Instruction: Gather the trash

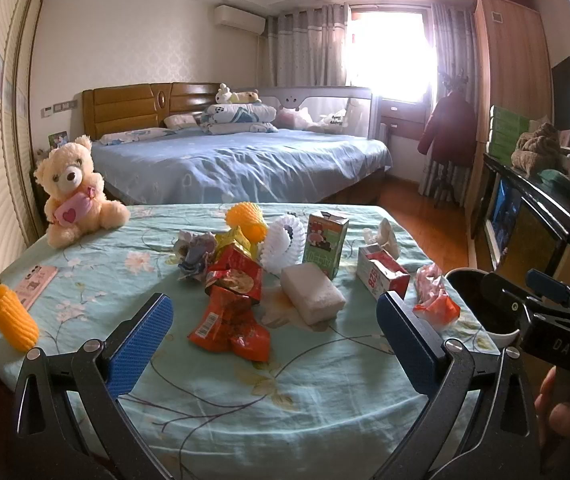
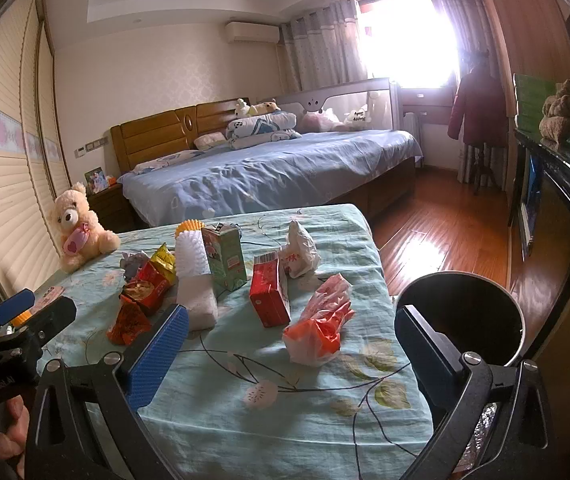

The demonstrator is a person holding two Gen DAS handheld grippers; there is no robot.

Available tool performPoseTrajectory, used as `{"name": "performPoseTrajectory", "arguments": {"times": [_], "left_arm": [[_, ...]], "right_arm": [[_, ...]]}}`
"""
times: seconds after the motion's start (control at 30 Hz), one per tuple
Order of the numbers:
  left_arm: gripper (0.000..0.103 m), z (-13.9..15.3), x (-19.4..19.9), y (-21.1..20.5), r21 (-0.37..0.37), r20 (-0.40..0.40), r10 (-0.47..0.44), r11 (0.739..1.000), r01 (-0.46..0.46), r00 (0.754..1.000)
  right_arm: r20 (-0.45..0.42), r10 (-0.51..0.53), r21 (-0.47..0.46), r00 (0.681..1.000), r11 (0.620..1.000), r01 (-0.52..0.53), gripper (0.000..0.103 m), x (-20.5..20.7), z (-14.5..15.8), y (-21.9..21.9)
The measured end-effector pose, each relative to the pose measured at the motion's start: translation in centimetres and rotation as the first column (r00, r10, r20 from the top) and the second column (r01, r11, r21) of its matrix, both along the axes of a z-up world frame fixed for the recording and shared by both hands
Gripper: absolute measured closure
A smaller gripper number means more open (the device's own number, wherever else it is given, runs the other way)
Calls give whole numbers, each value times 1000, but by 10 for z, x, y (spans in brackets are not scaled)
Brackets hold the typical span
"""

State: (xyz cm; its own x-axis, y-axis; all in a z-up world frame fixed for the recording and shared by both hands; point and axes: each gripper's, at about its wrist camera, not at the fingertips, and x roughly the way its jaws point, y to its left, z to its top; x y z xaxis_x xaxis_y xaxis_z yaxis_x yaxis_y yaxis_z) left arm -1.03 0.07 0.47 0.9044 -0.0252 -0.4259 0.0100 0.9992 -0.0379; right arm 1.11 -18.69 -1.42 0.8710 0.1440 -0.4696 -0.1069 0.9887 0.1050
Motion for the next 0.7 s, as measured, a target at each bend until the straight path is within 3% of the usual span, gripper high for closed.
{"name": "performPoseTrajectory", "arguments": {"times": [0.7], "left_arm": [[0, -10, 5, -1, -4, -19, 0, 1000, 0, 1000]], "right_arm": [[-23, 2, 16, 1000, 1000, -2, 0, 4, -8, -2]]}}
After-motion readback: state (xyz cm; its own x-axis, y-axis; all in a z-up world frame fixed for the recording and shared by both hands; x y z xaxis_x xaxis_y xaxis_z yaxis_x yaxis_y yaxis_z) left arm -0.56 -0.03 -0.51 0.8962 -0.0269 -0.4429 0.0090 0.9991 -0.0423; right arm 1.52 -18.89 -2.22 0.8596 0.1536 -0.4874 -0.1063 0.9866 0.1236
